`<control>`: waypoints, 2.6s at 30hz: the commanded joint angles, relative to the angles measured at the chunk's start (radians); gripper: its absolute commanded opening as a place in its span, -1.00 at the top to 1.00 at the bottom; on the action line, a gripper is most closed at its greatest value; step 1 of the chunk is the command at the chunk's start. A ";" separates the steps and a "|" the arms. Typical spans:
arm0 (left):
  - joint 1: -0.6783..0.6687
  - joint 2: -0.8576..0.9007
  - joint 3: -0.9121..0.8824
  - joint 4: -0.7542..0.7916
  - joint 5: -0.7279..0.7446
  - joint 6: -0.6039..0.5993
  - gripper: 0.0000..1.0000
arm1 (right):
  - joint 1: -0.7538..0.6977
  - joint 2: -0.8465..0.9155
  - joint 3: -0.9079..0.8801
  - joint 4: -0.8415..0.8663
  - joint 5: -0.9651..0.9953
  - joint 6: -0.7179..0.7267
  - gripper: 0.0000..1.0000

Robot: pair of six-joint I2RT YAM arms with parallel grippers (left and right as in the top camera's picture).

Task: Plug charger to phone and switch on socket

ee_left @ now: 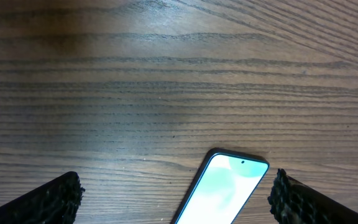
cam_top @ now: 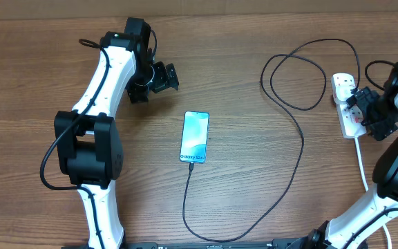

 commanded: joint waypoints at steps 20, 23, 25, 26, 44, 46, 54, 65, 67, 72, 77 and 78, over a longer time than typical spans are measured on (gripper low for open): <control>-0.004 -0.013 0.010 0.001 -0.005 0.012 -1.00 | 0.061 -0.057 0.039 -0.009 -0.084 -0.473 -1.00; -0.004 -0.013 0.010 0.001 -0.005 0.012 -0.99 | 0.061 -0.057 0.039 -0.003 -0.074 -0.473 -1.00; -0.004 -0.013 0.010 0.001 -0.005 0.012 -0.99 | 0.060 -0.057 0.039 -0.003 -0.074 -0.473 -1.00; -0.004 -0.013 0.010 0.001 -0.005 0.012 -0.99 | 0.060 -0.057 0.039 -0.003 -0.074 -0.473 -1.00; -0.004 -0.013 0.010 0.001 -0.005 0.012 -0.99 | 0.060 -0.057 0.039 -0.003 -0.074 -0.473 -1.00; -0.004 -0.013 0.010 0.001 -0.005 0.012 -1.00 | 0.060 -0.057 0.039 -0.003 -0.074 -0.473 -1.00; -0.004 -0.013 0.010 0.001 -0.005 0.012 -0.99 | 0.060 -0.057 0.039 -0.003 -0.074 -0.473 -1.00; -0.004 -0.013 0.010 0.001 -0.005 0.012 -0.99 | 0.060 -0.057 0.039 -0.003 -0.074 -0.473 -1.00; -0.004 -0.013 0.010 0.001 -0.005 0.012 -0.99 | 0.060 -0.057 0.039 -0.003 -0.074 -0.473 -1.00; -0.004 -0.013 0.010 0.001 -0.005 0.012 -0.99 | 0.060 -0.057 0.039 -0.003 -0.074 -0.473 -1.00; -0.004 -0.013 0.010 0.001 -0.005 0.012 -0.99 | 0.060 -0.057 0.039 -0.003 -0.074 -0.473 -1.00; -0.004 -0.013 0.010 0.001 -0.005 0.012 -0.99 | 0.060 -0.057 0.039 -0.003 -0.074 -0.473 -1.00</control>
